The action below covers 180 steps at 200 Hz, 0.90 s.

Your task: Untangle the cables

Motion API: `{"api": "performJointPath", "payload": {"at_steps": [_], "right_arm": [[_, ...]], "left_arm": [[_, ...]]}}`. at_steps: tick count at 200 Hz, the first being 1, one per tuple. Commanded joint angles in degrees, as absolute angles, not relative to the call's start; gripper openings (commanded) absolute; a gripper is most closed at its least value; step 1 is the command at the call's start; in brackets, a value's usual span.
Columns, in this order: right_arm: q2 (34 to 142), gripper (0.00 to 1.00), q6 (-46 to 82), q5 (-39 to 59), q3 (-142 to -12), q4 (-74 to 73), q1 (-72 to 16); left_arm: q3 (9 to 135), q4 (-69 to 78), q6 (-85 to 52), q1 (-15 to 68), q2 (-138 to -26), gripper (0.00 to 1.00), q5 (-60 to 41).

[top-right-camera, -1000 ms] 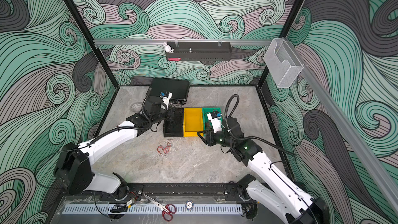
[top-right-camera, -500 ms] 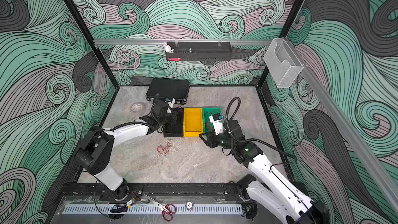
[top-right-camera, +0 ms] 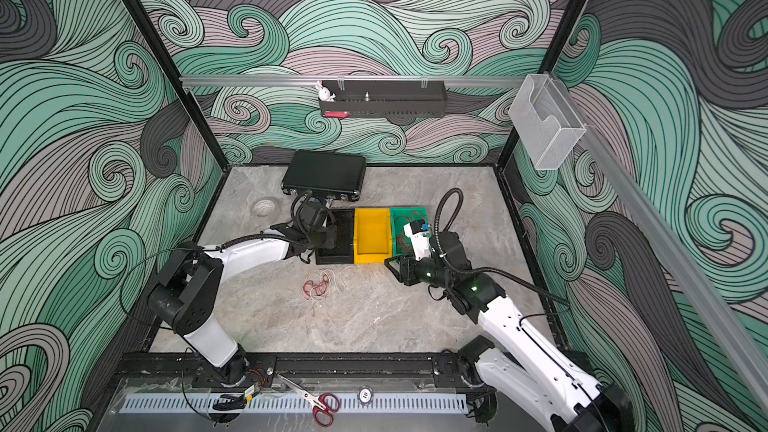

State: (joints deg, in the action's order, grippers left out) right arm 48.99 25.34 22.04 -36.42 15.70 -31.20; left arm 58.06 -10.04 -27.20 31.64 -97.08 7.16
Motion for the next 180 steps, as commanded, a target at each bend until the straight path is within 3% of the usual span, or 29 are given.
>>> {"api": "performJointPath", "payload": {"at_steps": [1,56,90,120,180], "right_arm": [[49.37,0.45,26.08,21.96,-35.68,13.73,-30.90],[49.11,0.45,26.27,21.47,-35.44,13.93,-30.94],[49.00,0.45,26.30,21.67,-35.07,13.88,-30.92],[48.75,0.45,26.37,21.61,-35.02,13.89,-30.92],[48.58,0.45,26.78,21.93,-34.81,14.41,-30.85]], "left_arm": [[62.46,-16.74,-31.53,31.82,-99.87,0.00,9.21],[69.87,-19.98,-31.19,33.09,-106.94,0.00,4.91],[72.68,-23.28,-30.77,33.09,-108.27,0.16,5.09],[72.74,-23.96,-29.64,33.05,-105.84,0.39,5.88],[73.10,-26.68,-28.50,33.12,-98.13,0.52,7.01]]}}
